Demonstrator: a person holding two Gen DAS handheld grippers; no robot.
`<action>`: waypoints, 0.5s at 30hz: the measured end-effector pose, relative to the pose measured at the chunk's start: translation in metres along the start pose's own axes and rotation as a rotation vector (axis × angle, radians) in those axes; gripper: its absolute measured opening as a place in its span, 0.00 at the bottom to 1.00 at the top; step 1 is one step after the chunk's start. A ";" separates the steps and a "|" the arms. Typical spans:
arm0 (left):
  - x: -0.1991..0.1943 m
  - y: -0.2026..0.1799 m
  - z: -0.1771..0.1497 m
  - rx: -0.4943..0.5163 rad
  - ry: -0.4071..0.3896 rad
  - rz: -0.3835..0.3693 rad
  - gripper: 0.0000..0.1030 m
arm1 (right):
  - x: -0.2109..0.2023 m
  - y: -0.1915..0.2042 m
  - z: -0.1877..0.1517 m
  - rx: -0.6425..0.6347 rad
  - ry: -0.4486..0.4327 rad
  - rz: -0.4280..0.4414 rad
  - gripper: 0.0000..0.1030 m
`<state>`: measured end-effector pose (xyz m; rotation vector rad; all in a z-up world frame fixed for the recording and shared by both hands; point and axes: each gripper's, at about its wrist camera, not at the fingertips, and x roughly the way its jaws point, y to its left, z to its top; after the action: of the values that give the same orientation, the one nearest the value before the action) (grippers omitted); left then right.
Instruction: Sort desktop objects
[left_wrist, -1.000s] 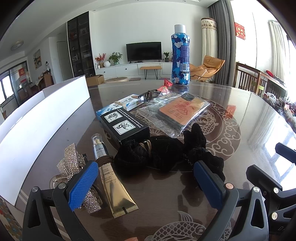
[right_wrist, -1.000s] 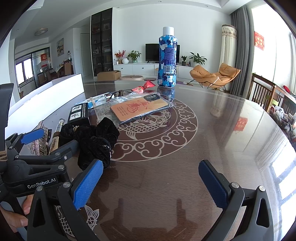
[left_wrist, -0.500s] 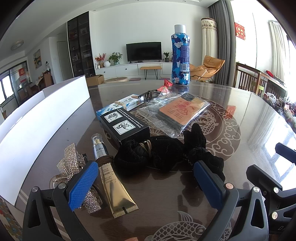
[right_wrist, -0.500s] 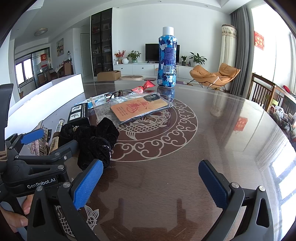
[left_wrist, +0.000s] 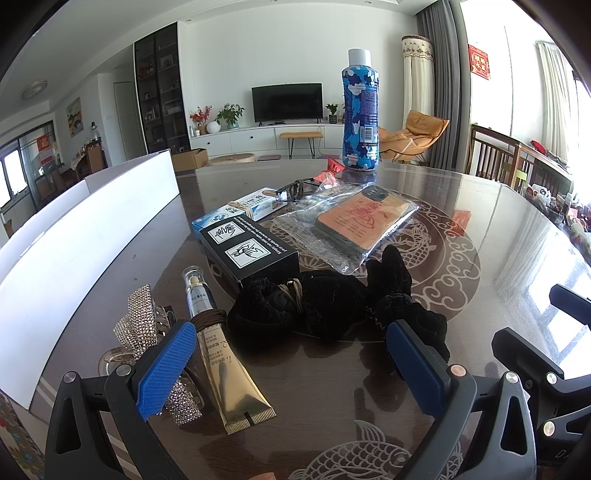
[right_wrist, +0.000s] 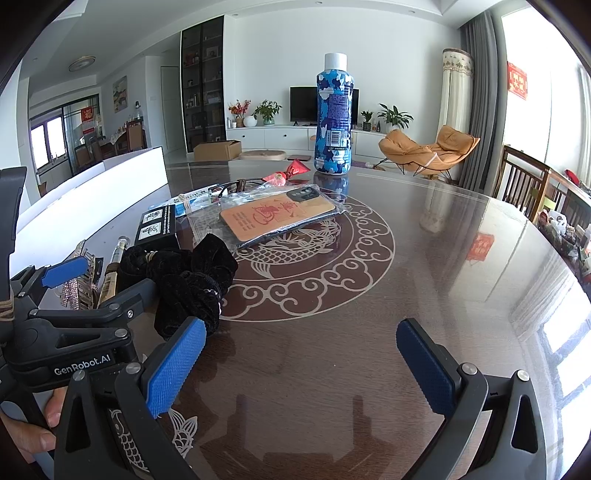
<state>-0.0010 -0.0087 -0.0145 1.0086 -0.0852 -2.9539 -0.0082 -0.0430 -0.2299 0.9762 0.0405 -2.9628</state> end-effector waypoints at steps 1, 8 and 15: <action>0.000 0.000 0.000 0.001 0.000 -0.001 1.00 | 0.000 0.000 0.000 0.000 0.000 0.000 1.00; 0.000 0.000 0.000 0.003 0.000 -0.004 1.00 | 0.000 0.000 0.000 0.000 0.000 0.001 1.00; 0.000 0.001 0.000 0.003 0.000 -0.005 1.00 | 0.000 0.000 0.000 0.000 0.000 0.000 1.00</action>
<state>-0.0008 -0.0092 -0.0145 1.0104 -0.0870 -2.9590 -0.0083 -0.0427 -0.2299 0.9764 0.0407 -2.9621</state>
